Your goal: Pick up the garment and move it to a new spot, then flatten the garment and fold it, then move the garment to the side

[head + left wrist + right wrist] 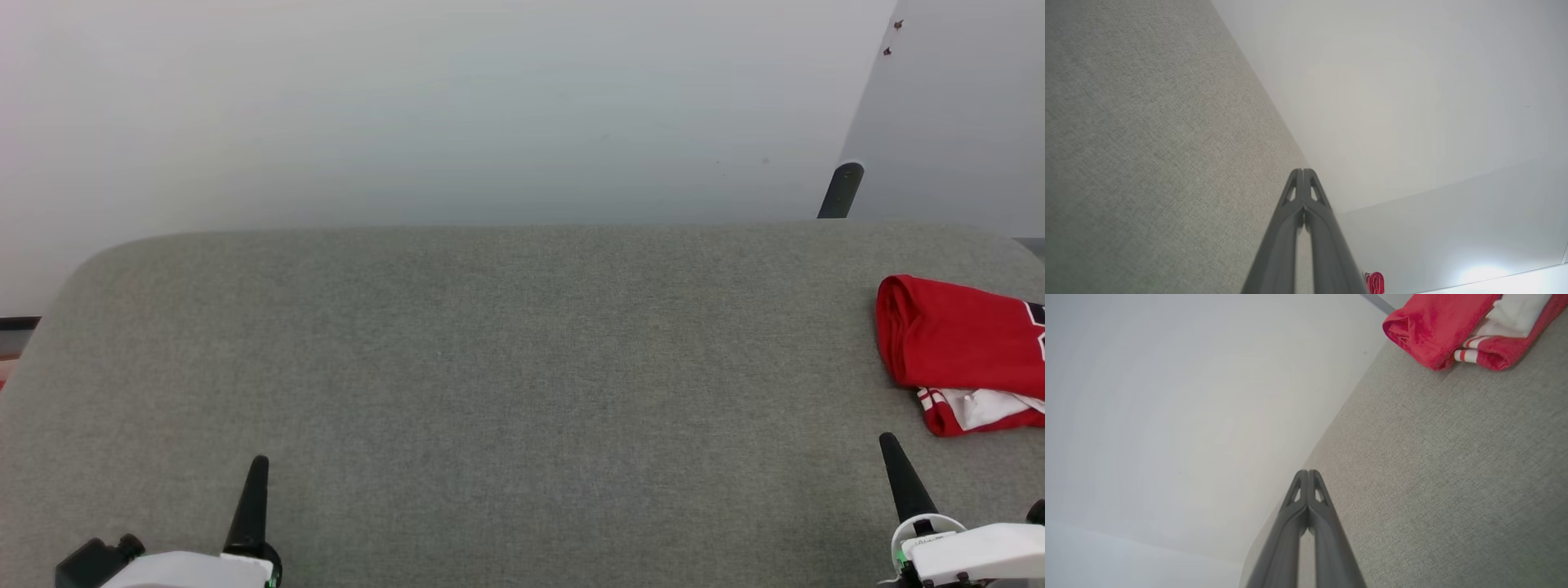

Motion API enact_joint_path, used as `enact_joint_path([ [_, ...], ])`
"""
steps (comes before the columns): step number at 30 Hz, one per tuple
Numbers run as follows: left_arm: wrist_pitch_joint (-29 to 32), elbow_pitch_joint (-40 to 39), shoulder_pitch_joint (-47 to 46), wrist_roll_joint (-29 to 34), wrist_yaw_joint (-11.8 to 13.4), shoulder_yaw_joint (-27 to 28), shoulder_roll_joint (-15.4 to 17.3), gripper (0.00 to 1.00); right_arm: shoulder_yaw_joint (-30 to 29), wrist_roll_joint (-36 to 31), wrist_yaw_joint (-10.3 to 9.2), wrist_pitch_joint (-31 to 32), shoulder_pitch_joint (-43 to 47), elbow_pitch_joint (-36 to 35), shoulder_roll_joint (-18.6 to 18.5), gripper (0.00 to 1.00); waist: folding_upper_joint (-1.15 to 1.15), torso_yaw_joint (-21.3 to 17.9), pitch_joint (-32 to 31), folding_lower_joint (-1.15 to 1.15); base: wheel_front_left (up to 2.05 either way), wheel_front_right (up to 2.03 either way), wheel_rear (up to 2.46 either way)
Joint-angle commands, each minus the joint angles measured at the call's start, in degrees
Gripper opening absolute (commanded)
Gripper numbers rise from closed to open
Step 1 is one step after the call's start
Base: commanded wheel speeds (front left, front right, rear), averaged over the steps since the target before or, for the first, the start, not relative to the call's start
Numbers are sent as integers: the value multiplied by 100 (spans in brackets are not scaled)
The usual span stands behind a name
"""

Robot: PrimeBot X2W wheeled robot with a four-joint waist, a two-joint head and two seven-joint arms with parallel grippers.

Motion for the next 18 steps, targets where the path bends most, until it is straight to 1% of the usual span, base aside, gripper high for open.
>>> enact_joint_path([
  [1, 23, -37, -109, -117, -36, 21, 9, 0, -29, 116, -2, 18, -122, -30, 4, 0, 0, 1, 4, 0, 0, 0, 0],
  [18, 250, -3, -287, -886, -44, 18, -133, 0, -50, 1026, -2, 124, -240, 29, 41, 0, 0, 6, 84, 0, 0, 0, 0],
])
